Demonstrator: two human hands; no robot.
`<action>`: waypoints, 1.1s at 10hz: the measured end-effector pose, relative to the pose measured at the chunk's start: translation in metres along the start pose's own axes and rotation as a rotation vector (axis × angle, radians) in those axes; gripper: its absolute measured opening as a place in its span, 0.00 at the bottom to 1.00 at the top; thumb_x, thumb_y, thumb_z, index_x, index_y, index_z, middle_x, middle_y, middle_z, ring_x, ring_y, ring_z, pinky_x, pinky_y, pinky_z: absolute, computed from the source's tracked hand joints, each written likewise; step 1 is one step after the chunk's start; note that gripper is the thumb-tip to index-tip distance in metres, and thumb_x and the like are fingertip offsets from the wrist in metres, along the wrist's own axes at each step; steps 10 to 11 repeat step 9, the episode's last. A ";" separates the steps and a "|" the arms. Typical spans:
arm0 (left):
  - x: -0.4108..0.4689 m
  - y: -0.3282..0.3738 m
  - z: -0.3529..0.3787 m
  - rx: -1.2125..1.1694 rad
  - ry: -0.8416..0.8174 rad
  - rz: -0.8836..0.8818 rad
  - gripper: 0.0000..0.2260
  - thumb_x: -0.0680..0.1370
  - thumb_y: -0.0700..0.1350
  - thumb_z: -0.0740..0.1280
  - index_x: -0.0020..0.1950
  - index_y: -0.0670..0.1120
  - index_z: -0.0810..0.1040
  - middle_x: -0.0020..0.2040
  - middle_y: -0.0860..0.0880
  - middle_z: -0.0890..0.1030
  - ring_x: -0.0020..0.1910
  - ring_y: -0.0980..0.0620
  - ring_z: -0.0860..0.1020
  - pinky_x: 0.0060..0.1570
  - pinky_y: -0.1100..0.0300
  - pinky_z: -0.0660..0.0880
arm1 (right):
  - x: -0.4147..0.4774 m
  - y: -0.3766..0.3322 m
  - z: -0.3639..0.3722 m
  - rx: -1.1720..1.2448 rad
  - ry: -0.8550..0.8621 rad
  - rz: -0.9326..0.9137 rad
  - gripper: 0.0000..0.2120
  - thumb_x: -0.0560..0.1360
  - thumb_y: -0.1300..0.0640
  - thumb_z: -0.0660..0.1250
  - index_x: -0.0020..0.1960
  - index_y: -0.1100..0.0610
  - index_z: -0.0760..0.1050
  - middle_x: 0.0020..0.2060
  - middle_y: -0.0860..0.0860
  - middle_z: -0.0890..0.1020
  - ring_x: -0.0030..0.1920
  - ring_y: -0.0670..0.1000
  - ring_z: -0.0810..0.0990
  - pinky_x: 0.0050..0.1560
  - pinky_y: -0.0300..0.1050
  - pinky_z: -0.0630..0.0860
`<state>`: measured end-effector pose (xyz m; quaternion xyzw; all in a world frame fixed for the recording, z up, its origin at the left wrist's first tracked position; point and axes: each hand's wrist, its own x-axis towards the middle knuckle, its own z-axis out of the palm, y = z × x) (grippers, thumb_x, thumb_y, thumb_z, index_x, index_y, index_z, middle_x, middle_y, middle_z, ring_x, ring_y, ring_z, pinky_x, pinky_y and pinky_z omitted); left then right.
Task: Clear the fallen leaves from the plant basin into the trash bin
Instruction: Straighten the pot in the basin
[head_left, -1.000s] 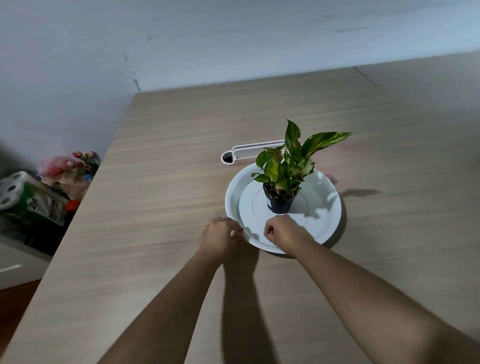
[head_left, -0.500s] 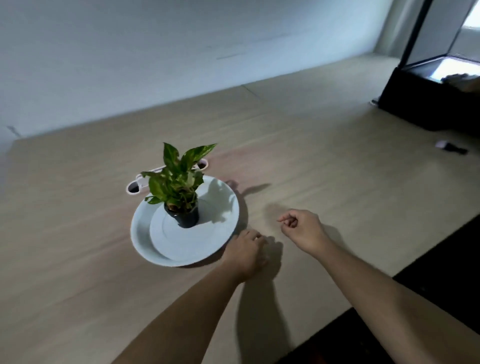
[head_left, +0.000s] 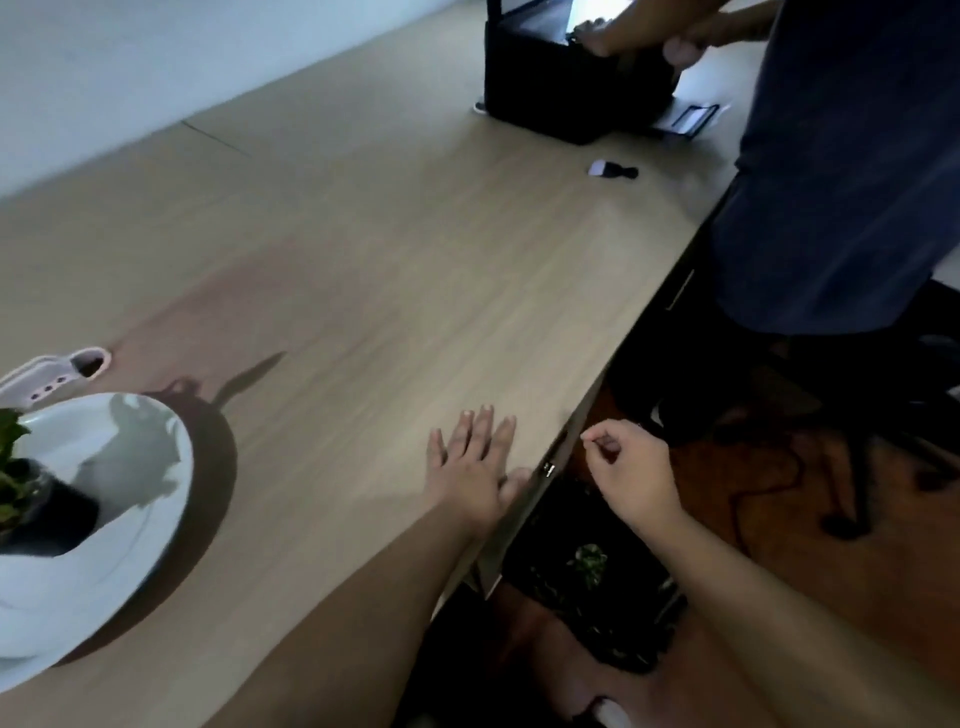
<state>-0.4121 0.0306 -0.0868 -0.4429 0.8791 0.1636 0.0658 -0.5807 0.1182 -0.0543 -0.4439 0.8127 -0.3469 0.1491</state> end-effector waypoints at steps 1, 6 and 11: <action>0.024 0.017 -0.002 0.064 0.038 0.030 0.33 0.75 0.67 0.49 0.75 0.60 0.39 0.79 0.54 0.40 0.78 0.49 0.40 0.75 0.39 0.40 | -0.010 0.036 -0.008 -0.079 0.111 -0.063 0.06 0.74 0.67 0.65 0.46 0.61 0.80 0.38 0.53 0.78 0.37 0.49 0.75 0.40 0.30 0.66; 0.041 0.021 0.006 0.077 0.125 0.027 0.36 0.71 0.70 0.50 0.75 0.63 0.40 0.79 0.55 0.43 0.78 0.50 0.42 0.76 0.40 0.44 | -0.005 0.158 0.085 -0.125 -0.386 0.494 0.22 0.76 0.70 0.55 0.68 0.59 0.66 0.59 0.60 0.76 0.51 0.59 0.77 0.52 0.49 0.76; 0.041 0.023 0.004 0.097 0.085 0.012 0.36 0.70 0.70 0.48 0.74 0.64 0.39 0.79 0.55 0.43 0.78 0.50 0.43 0.76 0.40 0.44 | 0.002 0.157 0.059 -0.079 -0.537 0.561 0.25 0.76 0.73 0.52 0.71 0.59 0.64 0.62 0.61 0.76 0.49 0.57 0.78 0.44 0.45 0.77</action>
